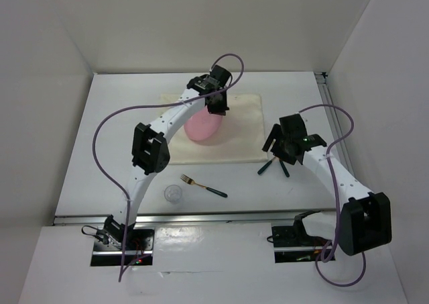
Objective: Set the dinner table for one person
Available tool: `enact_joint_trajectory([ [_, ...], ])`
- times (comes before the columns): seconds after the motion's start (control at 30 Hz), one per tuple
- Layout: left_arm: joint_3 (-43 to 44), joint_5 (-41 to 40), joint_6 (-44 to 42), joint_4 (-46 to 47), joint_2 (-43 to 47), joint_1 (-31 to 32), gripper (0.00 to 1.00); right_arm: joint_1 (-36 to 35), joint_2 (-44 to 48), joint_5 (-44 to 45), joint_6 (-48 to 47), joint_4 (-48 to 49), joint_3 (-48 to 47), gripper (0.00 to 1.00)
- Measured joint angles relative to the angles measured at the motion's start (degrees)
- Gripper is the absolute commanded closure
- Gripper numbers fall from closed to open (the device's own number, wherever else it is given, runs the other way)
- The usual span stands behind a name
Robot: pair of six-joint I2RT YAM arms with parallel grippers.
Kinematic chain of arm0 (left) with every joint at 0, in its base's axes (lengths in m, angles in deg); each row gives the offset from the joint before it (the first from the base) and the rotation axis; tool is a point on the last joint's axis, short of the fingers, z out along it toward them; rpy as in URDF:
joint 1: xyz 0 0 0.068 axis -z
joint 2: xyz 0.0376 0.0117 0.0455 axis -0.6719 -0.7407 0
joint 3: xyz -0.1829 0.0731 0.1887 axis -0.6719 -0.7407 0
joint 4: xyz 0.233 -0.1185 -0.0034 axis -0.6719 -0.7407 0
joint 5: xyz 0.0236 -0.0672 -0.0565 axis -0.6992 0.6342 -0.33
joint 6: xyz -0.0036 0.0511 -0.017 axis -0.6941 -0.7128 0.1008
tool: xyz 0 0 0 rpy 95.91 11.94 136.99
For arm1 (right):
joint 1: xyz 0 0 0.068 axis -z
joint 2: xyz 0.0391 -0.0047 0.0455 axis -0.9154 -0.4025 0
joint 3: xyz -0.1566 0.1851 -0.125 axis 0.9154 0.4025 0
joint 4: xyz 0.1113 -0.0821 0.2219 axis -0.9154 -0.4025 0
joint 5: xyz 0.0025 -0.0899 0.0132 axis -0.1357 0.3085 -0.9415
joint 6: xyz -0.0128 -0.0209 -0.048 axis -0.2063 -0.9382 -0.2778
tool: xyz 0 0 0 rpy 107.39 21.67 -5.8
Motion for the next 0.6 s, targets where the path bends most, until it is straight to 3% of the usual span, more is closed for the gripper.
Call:
enact_joint_trajectory([
  [0.13,0.0,0.4,0.1,1.4,-0.7,0.0,1.00,0.0,0.2,-0.5,2.9,-0.4,2.2,0.21],
  [0.23,-0.8,1.5,0.0,3.1,-1.3,0.2,0.80,0.0,0.0,-2.0,4.7,0.1,4.2,0.25],
  [0.27,-1.0,1.4,0.0,3.4,-1.4,0.4,0.68,0.0,-0.4,-2.4,5.3,0.3,5.0,0.25],
  [0.4,-1.1,3.3,0.0,5.1,-2.6,1.4,0.36,0.1,-3.1,-3.0,7.1,0.3,7.5,0.32],
  [0.6,-1.9,5.7,-0.1,5.9,-2.8,3.8,0.29,0.6,-5.6,0.4,8.2,-0.2,6.5,0.30],
])
